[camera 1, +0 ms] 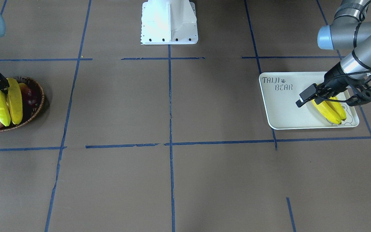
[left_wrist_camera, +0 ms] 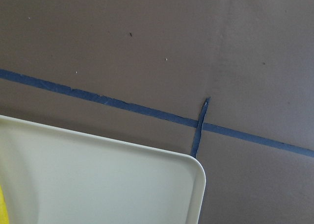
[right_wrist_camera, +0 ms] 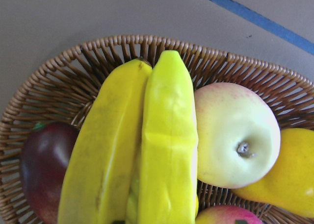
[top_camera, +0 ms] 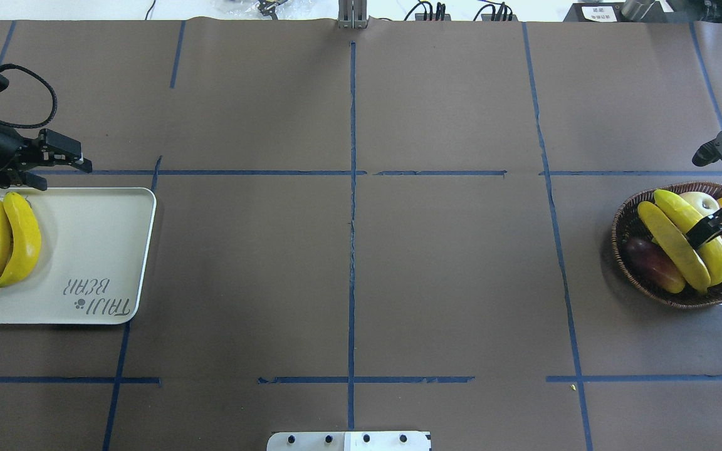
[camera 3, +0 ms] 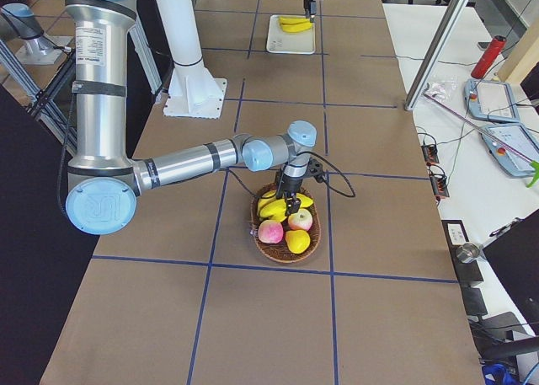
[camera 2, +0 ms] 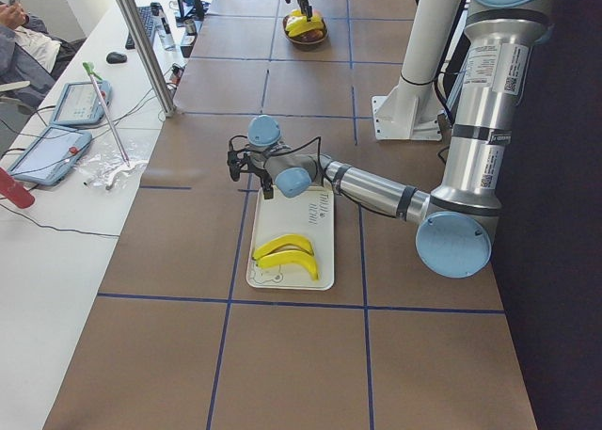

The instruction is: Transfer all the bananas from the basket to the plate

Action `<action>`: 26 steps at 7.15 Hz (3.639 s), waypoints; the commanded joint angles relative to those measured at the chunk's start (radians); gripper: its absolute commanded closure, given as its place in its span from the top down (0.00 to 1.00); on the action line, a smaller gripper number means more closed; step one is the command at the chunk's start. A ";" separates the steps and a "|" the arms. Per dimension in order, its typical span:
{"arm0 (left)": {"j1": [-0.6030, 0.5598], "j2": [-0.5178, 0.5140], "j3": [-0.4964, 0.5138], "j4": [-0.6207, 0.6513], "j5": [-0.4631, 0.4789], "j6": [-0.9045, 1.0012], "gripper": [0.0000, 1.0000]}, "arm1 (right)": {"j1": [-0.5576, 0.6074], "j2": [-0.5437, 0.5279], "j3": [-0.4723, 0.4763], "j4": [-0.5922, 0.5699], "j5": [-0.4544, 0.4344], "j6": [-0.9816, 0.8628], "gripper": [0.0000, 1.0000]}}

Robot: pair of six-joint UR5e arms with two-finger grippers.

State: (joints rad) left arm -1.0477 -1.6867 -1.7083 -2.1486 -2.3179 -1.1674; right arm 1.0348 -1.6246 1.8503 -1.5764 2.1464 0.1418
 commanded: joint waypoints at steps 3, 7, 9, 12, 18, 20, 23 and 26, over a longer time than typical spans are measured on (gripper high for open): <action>0.000 -0.001 0.001 -0.001 0.000 0.000 1.00 | -0.015 -0.008 -0.008 -0.002 -0.005 -0.004 0.72; 0.006 -0.001 0.001 -0.001 0.000 0.000 1.00 | -0.018 -0.004 -0.005 -0.004 -0.003 -0.013 0.10; 0.006 -0.001 0.003 -0.001 -0.002 0.002 1.00 | -0.010 -0.008 0.013 -0.005 -0.003 -0.014 0.00; 0.006 -0.007 0.003 0.001 -0.003 0.000 1.00 | 0.082 0.017 0.175 -0.269 -0.003 -0.088 0.00; 0.046 -0.132 0.006 -0.004 -0.006 -0.062 1.00 | 0.107 0.418 0.089 -0.403 0.186 0.106 0.01; 0.089 -0.226 0.006 -0.007 -0.005 -0.223 1.00 | 0.070 0.425 0.012 -0.047 0.274 0.412 0.02; 0.107 -0.368 0.026 -0.010 -0.005 -0.383 1.00 | -0.083 0.480 -0.144 0.553 0.248 0.949 0.03; 0.274 -0.425 0.030 -0.246 0.282 -0.642 1.00 | -0.278 0.567 -0.152 0.690 0.003 1.224 0.03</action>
State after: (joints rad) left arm -0.8510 -2.0976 -1.6815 -2.2773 -2.1848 -1.7041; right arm 0.8188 -1.0885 1.7000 -0.9275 2.2163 1.2790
